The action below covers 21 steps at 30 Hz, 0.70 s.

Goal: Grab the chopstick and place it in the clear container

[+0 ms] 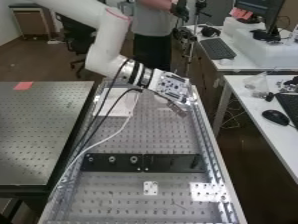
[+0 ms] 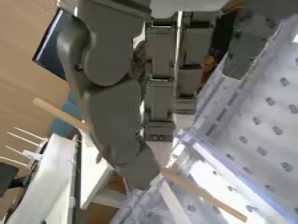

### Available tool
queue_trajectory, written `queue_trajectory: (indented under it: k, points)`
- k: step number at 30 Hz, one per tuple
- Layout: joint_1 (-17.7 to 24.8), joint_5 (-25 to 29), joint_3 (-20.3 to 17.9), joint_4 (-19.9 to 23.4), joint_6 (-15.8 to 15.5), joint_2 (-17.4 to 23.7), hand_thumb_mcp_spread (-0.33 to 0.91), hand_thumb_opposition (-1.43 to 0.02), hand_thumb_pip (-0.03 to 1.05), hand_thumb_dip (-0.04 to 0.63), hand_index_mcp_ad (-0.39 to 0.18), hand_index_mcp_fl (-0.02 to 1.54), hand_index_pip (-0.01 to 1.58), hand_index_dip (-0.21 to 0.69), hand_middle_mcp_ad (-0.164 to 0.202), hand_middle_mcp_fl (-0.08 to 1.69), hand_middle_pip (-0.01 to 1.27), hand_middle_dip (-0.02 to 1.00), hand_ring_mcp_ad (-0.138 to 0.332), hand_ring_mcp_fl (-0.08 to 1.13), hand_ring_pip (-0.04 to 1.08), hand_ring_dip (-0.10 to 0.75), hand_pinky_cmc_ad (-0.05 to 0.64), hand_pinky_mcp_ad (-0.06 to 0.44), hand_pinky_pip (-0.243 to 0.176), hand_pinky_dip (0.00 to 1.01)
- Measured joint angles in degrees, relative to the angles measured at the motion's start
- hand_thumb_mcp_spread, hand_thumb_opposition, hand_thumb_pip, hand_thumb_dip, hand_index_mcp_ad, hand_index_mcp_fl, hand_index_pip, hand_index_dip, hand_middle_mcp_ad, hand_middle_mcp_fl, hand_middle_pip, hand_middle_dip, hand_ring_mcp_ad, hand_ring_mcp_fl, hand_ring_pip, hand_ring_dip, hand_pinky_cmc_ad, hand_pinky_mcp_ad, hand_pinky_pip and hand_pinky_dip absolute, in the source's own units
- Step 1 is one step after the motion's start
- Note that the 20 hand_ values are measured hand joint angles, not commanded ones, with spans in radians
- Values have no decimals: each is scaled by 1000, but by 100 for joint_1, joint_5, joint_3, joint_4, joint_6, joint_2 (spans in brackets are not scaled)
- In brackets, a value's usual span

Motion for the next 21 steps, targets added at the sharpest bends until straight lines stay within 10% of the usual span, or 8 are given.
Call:
queue_trajectory:
  k: [21]
  points:
    - [-32,369,-25,-219,-268,256,820,-1096,417,288,-237,1183,501,412,21,1286,257,700,24,663,119,618,367,328,35,168]
